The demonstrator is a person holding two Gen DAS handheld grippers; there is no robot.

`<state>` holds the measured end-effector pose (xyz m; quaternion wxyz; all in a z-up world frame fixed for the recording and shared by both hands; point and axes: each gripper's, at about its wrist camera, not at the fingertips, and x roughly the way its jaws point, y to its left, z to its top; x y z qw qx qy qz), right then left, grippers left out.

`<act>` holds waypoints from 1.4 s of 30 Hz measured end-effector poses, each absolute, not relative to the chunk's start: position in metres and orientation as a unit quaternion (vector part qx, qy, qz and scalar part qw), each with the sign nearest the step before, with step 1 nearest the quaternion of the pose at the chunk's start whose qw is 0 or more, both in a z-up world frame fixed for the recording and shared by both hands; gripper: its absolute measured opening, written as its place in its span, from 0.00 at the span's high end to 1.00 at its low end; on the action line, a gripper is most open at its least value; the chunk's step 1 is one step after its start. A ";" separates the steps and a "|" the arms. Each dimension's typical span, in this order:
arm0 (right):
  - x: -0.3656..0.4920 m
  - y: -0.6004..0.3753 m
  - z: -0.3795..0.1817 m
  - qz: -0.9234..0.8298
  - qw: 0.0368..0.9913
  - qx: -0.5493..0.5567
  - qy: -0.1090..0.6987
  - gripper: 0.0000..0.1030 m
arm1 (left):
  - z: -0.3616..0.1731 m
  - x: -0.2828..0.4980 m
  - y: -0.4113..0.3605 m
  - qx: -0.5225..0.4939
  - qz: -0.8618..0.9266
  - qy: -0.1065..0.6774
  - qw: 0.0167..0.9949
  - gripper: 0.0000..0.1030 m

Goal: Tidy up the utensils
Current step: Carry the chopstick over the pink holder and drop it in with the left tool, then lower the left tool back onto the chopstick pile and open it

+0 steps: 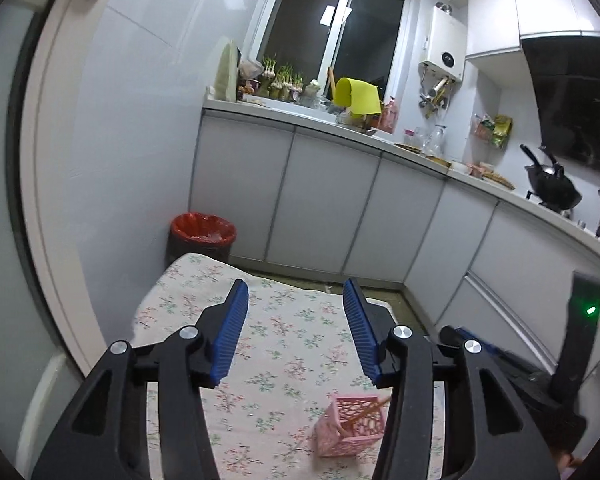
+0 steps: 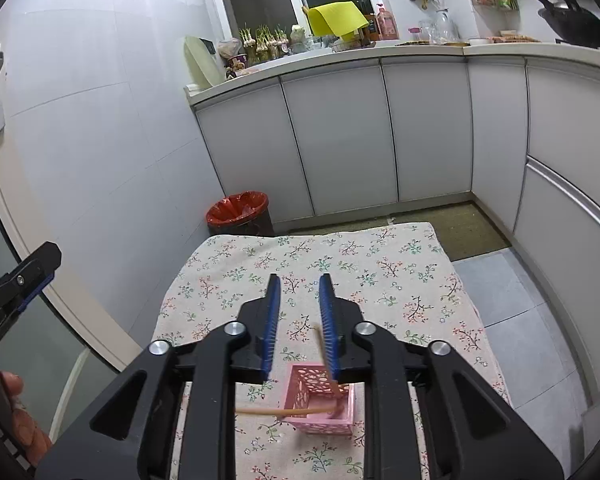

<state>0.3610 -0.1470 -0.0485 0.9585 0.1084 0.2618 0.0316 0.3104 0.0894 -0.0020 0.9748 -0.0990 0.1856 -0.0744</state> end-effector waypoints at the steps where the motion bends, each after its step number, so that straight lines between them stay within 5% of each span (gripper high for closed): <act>1: 0.358 -0.147 -0.045 0.030 0.960 0.106 0.256 0.73 | -0.002 0.309 0.089 -0.096 -0.074 0.185 0.975 0.52; 6: 0.338 -0.148 -0.027 0.022 0.969 0.102 0.225 0.55 | 0.003 0.296 0.087 -0.095 -0.073 0.181 0.976 0.40; 23: 0.272 -0.159 -0.009 0.010 0.972 0.118 0.203 0.26 | 0.016 0.238 0.073 -0.073 -0.071 0.168 0.980 0.20; 29: 0.246 -0.164 -0.010 -0.022 0.975 0.123 0.183 0.09 | 0.014 0.215 0.069 -0.064 -0.060 0.164 0.983 0.13; 42: 0.188 -0.181 -0.029 -0.077 0.970 0.130 0.188 0.07 | -0.003 0.174 0.056 -0.033 -0.063 0.176 0.982 0.07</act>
